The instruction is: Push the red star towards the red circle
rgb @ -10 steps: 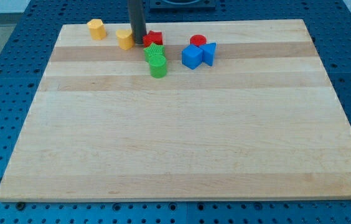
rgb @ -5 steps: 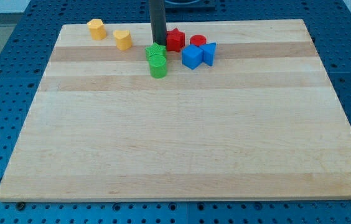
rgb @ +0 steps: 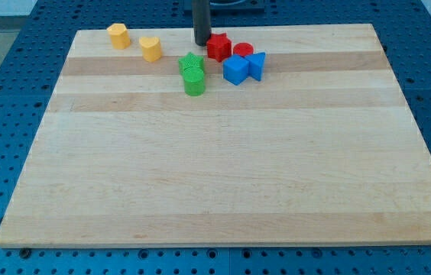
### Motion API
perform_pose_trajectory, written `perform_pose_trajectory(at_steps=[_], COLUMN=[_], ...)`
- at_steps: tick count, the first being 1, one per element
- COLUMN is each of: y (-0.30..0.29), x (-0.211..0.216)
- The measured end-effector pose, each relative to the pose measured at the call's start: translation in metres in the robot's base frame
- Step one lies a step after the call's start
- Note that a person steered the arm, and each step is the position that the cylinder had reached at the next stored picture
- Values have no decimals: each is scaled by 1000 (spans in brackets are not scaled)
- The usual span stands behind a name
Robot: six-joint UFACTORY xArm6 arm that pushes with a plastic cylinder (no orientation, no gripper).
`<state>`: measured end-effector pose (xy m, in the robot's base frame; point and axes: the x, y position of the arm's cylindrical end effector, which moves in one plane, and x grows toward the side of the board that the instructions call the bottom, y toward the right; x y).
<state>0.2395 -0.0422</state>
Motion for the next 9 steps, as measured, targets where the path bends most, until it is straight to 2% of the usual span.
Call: perform_pose_trajectory(at_steps=[2, 6, 8, 9], y=[24, 22, 20, -3], x=[23, 20, -21, -42])
